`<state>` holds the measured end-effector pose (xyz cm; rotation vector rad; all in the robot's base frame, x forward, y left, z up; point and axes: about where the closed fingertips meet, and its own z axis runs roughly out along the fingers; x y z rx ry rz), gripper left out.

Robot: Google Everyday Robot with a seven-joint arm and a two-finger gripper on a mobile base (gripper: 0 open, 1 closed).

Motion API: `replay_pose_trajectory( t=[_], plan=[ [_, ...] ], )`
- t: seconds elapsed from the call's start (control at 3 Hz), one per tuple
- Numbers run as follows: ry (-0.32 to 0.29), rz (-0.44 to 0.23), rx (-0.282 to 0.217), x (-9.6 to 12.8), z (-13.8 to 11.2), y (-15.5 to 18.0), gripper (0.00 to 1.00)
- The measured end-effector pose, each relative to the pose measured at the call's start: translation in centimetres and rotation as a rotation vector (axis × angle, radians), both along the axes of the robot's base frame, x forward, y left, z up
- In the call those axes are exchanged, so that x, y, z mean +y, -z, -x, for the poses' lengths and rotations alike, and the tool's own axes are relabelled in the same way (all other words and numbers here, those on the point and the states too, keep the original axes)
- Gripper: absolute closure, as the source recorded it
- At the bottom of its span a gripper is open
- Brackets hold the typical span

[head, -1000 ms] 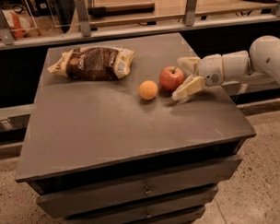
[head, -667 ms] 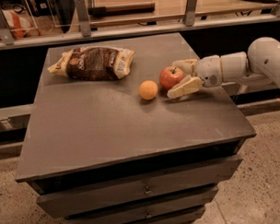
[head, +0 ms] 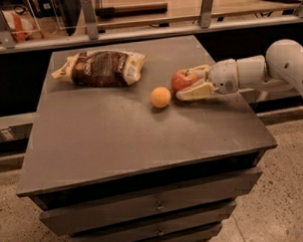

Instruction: Pick apple

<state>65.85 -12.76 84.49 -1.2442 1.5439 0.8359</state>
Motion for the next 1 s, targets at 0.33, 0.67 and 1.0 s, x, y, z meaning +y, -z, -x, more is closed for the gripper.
replay_pose_trajectory(
  t=[0.33,0.67,1.0],
  plan=[
    [-0.005,-0.014,-0.020,0.2,-0.1,-0.8,0.87],
    [-0.027,-0.026,-0.084,1.4,-1.2,-5.9,1.00],
    [-0.028,-0.026,-0.084,1.4,-1.2,-5.9,1.00]
  ],
)
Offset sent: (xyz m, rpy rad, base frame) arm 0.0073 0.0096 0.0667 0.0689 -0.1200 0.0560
